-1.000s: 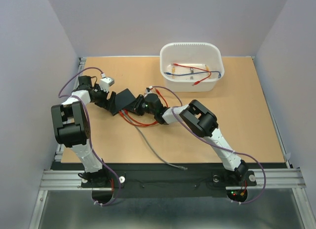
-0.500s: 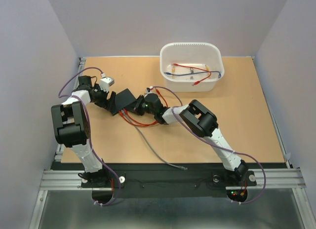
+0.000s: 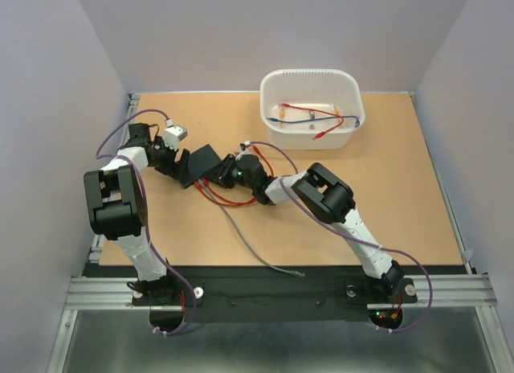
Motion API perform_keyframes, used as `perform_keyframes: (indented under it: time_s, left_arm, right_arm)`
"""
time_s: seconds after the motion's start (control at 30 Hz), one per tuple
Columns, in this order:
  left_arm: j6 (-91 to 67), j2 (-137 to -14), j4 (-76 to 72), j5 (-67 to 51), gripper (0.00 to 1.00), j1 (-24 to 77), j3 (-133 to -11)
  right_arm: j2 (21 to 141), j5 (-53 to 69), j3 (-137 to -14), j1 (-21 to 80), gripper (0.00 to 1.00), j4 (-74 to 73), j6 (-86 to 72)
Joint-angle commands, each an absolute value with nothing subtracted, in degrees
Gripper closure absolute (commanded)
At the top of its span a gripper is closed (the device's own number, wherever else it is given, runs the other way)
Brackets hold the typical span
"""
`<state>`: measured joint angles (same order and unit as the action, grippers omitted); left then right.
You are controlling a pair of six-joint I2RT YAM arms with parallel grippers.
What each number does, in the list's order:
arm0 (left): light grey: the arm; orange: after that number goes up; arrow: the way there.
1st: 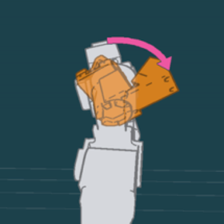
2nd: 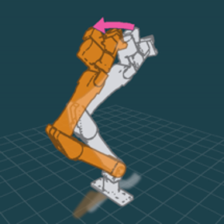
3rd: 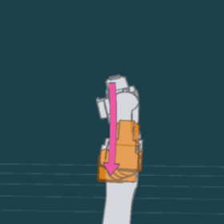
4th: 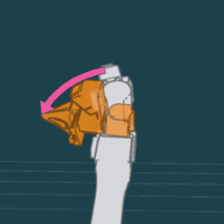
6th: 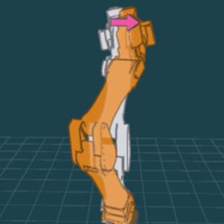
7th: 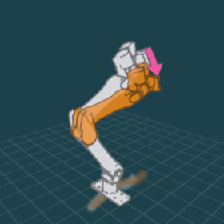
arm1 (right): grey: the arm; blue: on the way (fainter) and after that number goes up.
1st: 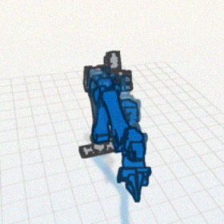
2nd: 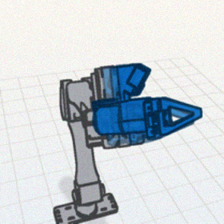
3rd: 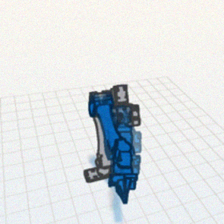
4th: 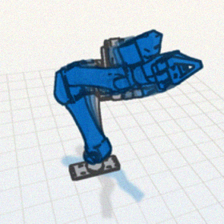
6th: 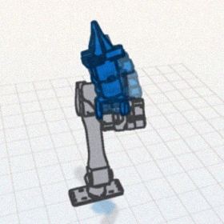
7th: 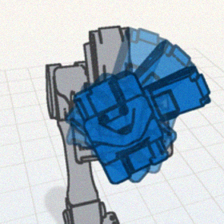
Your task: Pull the plug from the switch port
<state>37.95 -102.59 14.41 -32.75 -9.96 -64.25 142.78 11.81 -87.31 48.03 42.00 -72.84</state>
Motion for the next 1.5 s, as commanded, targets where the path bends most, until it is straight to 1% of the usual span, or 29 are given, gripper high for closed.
perform_keyframes:
  time_s: [0.0, 0.17, 0.23, 0.3, 0.33, 0.43, 0.53, 0.6, 0.63, 0.67, 0.77, 0.83, 0.97, 1.1, 1.2, 1.27, 1.3, 1.37, 1.47]
  left_arm:
    - [40.1, -101.3, 19.5, -32.3, 0.09, -9.1, -62.1]
    - [39.8, -102.0, 19.8, -33.1, 0.09, -9.0, -61.8]
    - [39.7, -102.0, 20.1, -34.7, 0.09, -9.1, -61.4]
    - [39.9, -101.6, 20.5, -36.0, 0.09, -9.0, -61.1]
    - [40.1, -101.4, 20.7, -36.4, 0.09, -8.9, -60.9]
    - [40.1, -100.6, 20.9, -36.7, 0.09, -8.6, -60.6]
    - [40.0, -100.6, 21.0, -36.6, 0.09, -8.5, -61.0]
    - [39.9, -100.8, 21.0, -36.7, 0.09, -8.5, -61.2]
    - [39.9, -100.8, 21.0, -36.7, 0.09, -8.5, -61.2]
    - [39.9, -100.7, 21.0, -36.9, 0.09, -8.5, -61.1]
    - [40.0, -101.0, 20.8, -37.4, 0.09, -8.5, -60.6]
    - [40.0, -101.2, 20.7, -37.4, 0.09, -8.5, -60.5]
    - [41.0, -100.7, 21.4, -37.6, 0.08, -8.6, -60.8]
    - [45.8, -98.8, 25.1, -38.2, 0.05, -8.8, -64.3]
    - [47.5, -100.8, 29.4, -39.4, 0.05, -9.2, -68.1]
    - [51.6, -101.9, 34.1, -42.3, 0.04, -10.0, -69.8]
    - [53.1, -102.0, 35.9, -45.5, 0.01, -10.5, -71.7]
    - [56.3, -101.7, 39.6, -47.6, 0.01, -12.3, -73.6]
    - [56.4, -101.2, 38.0, -45.7, 0.01, -13.2, -75.1]
  right_arm:
    - [147.1, 14.9, -81.4, 52.6, 0.68, 29.6, -71.1]
    - [147.8, 17.1, -80.4, 53.4, 0.68, 30.8, -73.7]
    - [147.7, 18.5, -79.0, 53.6, 0.63, 31.8, -75.6]
    - [146.6, 18.2, -76.3, 53.7, 0.55, 33.2, -77.0]
    - [144.9, 17.6, -73.5, 53.6, 0.5, 33.7, -77.7]
    - [143.2, 16.0, -72.4, 53.5, 0.45, 33.8, -76.4]
    - [145.2, 16.7, -75.3, 53.5, 0.44, 29.9, -75.7]
    - [146.1, 17.0, -79.0, 53.5, 0.44, 24.6, -74.6]
    - [146.1, 17.0, -79.0, 53.6, 0.43, 24.6, -74.0]
    - [146.0, 15.1, -79.6, 53.7, 0.43, 21.4, -73.3]
    - [145.4, 11.3, -79.1, 53.8, 0.44, 19.9, -73.7]
    - [145.5, 9.0, -77.6, 53.8, 0.47, 20.3, -75.8]
    - [147.1, 4.8, -78.9, 53.6, 0.47, 23.1, -76.0]
    - [147.2, 5.1, -80.0, 51.0, 0.46, 25.7, -75.3]
    - [146.3, 3.5, -81.2, 49.2, 0.46, 26.4, -72.3]
    - [145.9, 3.9, -81.6, 48.2, 0.46, 27.9, -70.6]
    - [145.9, 4.6, -81.4, 47.0, 0.46, 28.7, -70.5]
    - [146.3, 6.7, -81.7, 46.1, 0.46, 30.7, -69.5]
    - [146.5, 8.2, -82.3, 44.6, 0.47, 30.7, -68.0]
